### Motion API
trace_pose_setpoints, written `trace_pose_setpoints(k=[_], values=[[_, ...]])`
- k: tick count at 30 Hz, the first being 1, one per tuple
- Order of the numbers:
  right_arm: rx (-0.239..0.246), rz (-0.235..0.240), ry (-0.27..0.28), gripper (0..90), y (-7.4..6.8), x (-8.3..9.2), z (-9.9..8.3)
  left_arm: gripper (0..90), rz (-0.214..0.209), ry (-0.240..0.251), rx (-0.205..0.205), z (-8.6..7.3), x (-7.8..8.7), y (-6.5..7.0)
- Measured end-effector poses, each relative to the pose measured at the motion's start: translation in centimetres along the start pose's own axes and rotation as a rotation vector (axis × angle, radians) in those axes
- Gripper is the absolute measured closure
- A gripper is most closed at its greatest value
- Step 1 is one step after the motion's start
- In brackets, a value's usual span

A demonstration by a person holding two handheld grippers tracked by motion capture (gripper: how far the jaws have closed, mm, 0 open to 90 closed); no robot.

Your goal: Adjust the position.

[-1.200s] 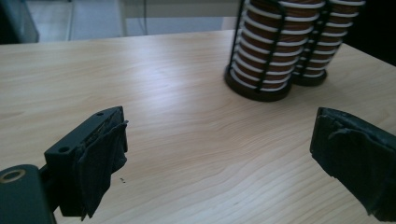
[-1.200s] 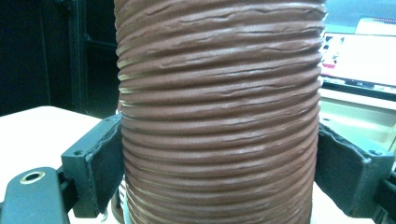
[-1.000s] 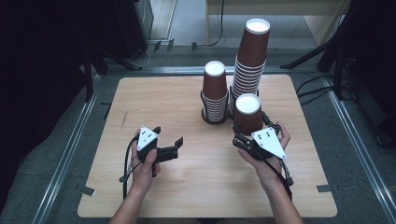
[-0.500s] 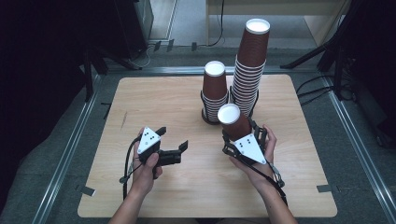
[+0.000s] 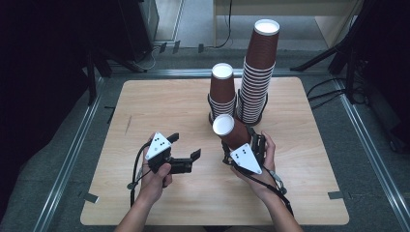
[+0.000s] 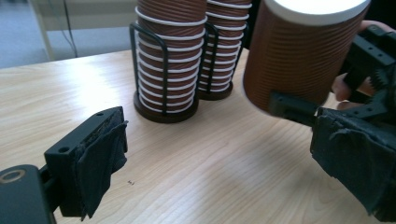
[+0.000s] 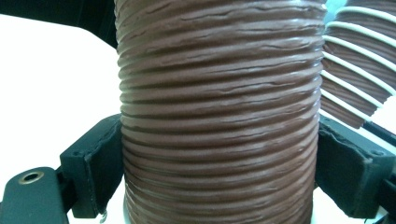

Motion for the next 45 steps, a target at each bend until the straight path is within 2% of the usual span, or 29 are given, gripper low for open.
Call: trace_pose_setpoints(k=[4, 9, 11, 18, 28, 35, 45], values=[[0.030, 0.013, -0.003, 11.4, -0.4, -0.1, -0.2, 3.7, -0.023, 0.002, 0.016, 0.1, 0.0, 0.2], [0.059, 0.040, 0.002, 11.4, -1.2, -0.1, -0.1, 3.7, -0.041, 0.006, 0.012, 0.3, 0.0, 0.6], [0.103, 0.066, 0.011, 11.3, -1.9, 0.0, 0.1, 3.6, -0.052, 0.002, 0.004, 0.3, -0.1, 1.0], [0.137, 0.099, 0.036, 11.3, -2.8, 0.0, 0.5, 3.7, -0.086, -0.003, 0.016, 0.3, -0.3, 1.5], [0.170, 0.142, 0.050, 11.3, -4.2, 0.1, 0.6, 3.7, -0.103, -0.007, 0.009, 0.4, -0.3, 1.8], [0.215, 0.196, 0.079, 11.2, -5.5, 0.2, 0.9, 5.4, -0.101, -0.022, 0.010, 0.3, -0.4, 2.0], [0.272, 0.215, 0.094, 11.2, -6.2, 0.3, 1.2, 12.1, -0.104, -0.039, 0.015, 0.2, -0.6, 2.3]])
Point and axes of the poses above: each handheld gripper's, and its own axes: x roughly backward along the jaws, z roughly out of its top, y roughly to its right, the point moved 6 cm from there along -x, roughly forward along the jaws, and after that the axes turned 11 degrees about y, right-handed, at the moved point
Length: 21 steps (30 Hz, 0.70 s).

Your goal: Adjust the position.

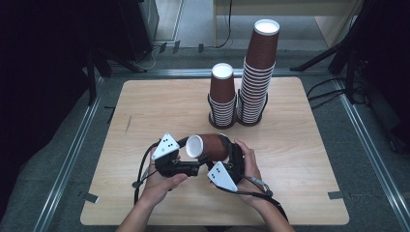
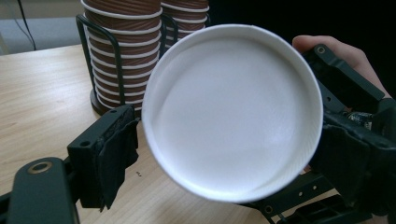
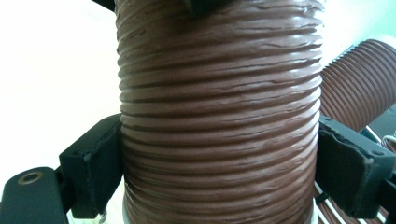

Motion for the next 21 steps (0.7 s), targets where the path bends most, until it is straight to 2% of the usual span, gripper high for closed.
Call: trace_pose_setpoints(k=[6, 9, 13, 18, 21], values=[[0.027, 0.011, 0.009, 11.2, -0.20, 0.01, 0.27, 13.1, 0.001, -0.006, 0.000, -0.10, 0.00, -0.10], [0.071, 0.020, 0.013, 11.1, -0.37, 0.00, 0.50, 14.0, -0.010, -0.003, 0.009, -0.11, 0.02, -0.12], [0.098, 0.029, 0.021, 11.1, -0.59, -0.04, 0.73, 17.5, -0.026, 0.001, 0.012, -0.05, 0.12, -0.04], [0.093, 0.022, 0.018, 10.2, -0.52, -0.08, 0.66, 20.4, -0.047, 0.013, 0.004, 0.06, 0.29, 0.07], [0.072, 0.028, 0.029, 8.6, -0.49, 0.01, 0.71, 21.3, -0.070, 0.018, 0.019, 0.12, 0.46, -0.14]])
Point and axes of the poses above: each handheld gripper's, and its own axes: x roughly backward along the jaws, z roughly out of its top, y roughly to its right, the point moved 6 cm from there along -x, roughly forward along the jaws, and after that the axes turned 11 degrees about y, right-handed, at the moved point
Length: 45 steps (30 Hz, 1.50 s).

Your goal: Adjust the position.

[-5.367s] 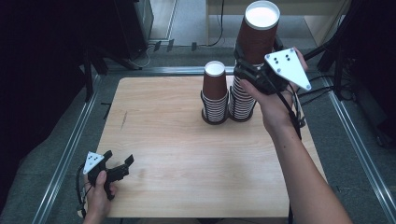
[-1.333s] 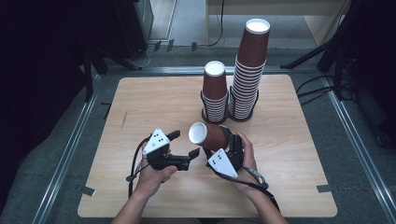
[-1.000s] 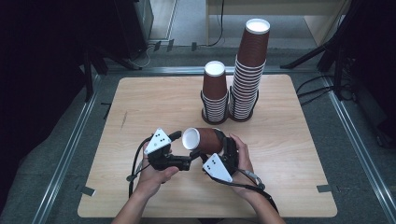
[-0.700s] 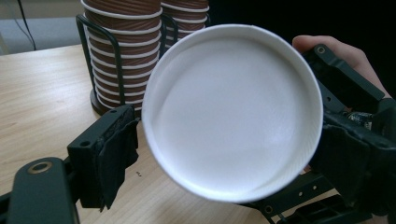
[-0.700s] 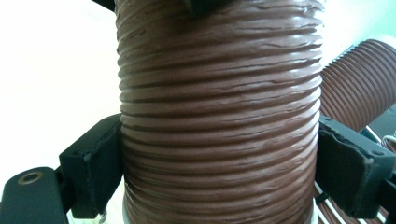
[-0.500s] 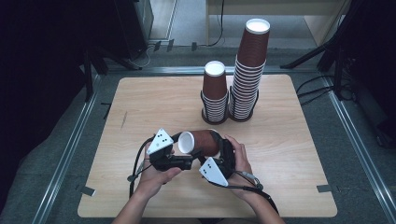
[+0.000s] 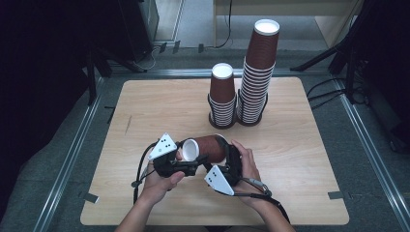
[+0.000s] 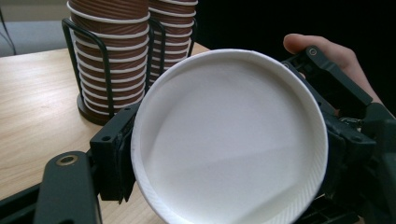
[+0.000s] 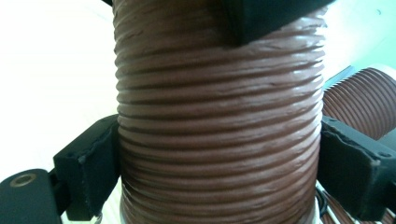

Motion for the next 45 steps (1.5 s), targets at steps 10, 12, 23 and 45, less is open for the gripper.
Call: trace_pose_setpoints(k=[10, 12, 23, 45], values=[[-0.036, 0.004, 0.036, 5.1, 0.7, 0.5, 0.4, 22.1, -0.026, 0.049, 0.027, 0.6, 0.8, -0.6], [-0.042, 0.008, 0.038, 5.1, 0.6, 0.5, 0.4, 22.3, -0.025, 0.052, 0.018, 0.7, 0.9, -0.6], [-0.074, -0.017, -0.001, 1.2, 1.6, 0.7, -0.7, 22.6, -0.027, 0.097, 0.042, 1.5, 1.7, -1.1], [-0.584, -0.031, -0.027, 0.0, 0.8, 2.1, -1.0, 22.6, 0.091, 0.079, 0.020, 0.6, 2.0, -3.4]])
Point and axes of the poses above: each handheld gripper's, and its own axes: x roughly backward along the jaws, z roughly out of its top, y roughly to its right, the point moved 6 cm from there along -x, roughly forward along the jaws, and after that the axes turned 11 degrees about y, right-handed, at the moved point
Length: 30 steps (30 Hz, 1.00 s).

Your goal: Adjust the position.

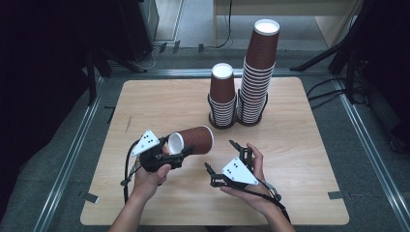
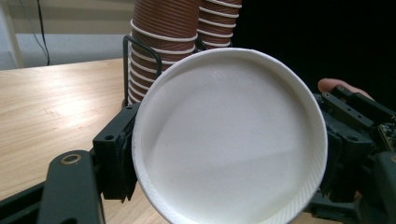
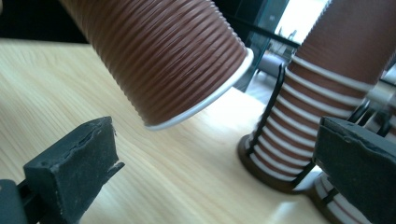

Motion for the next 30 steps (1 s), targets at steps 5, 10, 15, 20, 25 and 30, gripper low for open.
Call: trace_pose_setpoints(k=[5, 10, 15, 20, 25, 30], values=[[-0.301, -0.039, -0.037, 8.7, 0.1, 0.3, 0.4, 22.6, 0.019, 0.007, 0.004, 0.0, 0.1, -0.3], [-0.454, -0.162, -0.069, 14.4, 0.1, 0.6, 0.1, 22.6, 0.036, 0.016, 0.010, 0.1, 0.2, -0.7], [-0.687, -0.176, -0.124, 5.1, -0.2, 0.8, 0.0, 22.6, 0.040, 0.019, 0.012, 0.0, 0.2, -0.7], [-0.932, -0.206, -0.124, 0.0, 0.0, 0.7, -0.1, 22.5, 0.045, 0.019, 0.007, -0.3, 0.0, -0.6], [-1.145, -0.244, -0.098, 0.0, -0.1, 0.1, -0.1, 22.5, 0.048, 0.026, 0.009, -0.4, -0.1, -0.5], [-1.359, -0.301, -0.091, 0.0, -0.4, -0.3, -0.2, 22.5, 0.058, 0.033, 0.006, -0.5, -0.2, -0.4]])
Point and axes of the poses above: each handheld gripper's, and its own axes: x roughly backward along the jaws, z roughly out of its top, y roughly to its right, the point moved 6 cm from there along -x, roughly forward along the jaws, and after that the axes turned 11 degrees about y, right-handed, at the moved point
